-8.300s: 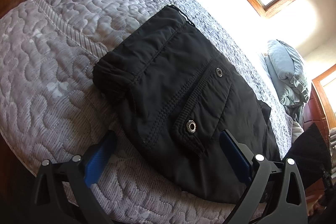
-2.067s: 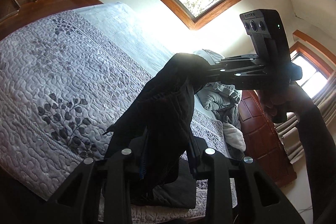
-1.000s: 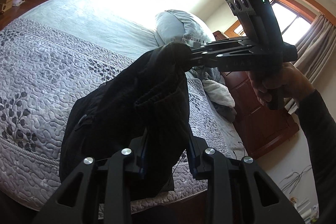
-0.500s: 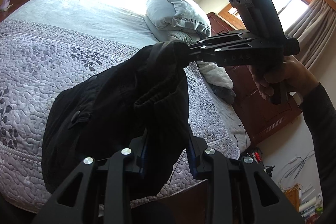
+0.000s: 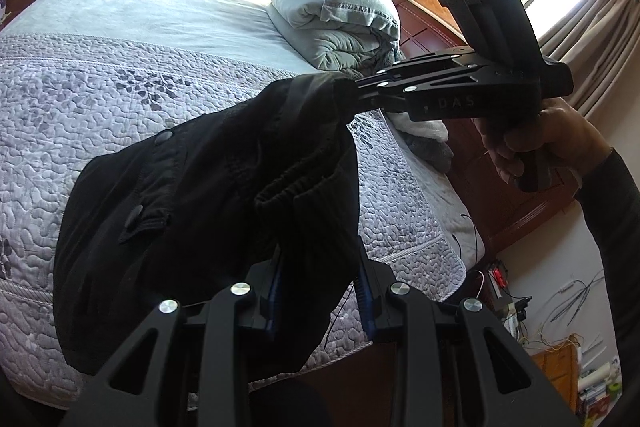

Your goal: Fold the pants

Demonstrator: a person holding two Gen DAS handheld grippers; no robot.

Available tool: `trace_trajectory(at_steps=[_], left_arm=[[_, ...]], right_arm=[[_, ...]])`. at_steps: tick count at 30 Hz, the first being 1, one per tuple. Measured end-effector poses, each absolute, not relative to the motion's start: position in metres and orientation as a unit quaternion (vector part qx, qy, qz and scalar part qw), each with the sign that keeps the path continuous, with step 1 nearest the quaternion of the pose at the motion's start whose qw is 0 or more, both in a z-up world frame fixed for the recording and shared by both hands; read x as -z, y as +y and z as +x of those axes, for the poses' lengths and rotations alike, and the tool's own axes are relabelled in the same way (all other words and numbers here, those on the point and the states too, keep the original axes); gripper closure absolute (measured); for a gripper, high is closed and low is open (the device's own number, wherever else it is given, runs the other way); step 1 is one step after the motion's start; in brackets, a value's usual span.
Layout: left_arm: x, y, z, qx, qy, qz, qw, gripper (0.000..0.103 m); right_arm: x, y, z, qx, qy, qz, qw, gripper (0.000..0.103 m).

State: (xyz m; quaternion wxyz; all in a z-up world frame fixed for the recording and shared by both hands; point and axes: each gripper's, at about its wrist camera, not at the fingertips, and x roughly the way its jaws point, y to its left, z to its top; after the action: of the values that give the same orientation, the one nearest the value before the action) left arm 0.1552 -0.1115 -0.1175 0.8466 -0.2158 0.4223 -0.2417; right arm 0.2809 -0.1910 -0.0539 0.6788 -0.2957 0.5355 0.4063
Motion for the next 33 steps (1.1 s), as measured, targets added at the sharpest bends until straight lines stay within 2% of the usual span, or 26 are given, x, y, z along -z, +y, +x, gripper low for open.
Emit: trace_trajectory(at_steps=[33], left_arm=[[0.187, -0.172, 0.193, 0.236, 0.502, -0.168, 0.815, 0.073]], right_arm=[[0.141, -0.25, 0.296, -0.418, 0.527, -0.304, 0.674, 0.092]])
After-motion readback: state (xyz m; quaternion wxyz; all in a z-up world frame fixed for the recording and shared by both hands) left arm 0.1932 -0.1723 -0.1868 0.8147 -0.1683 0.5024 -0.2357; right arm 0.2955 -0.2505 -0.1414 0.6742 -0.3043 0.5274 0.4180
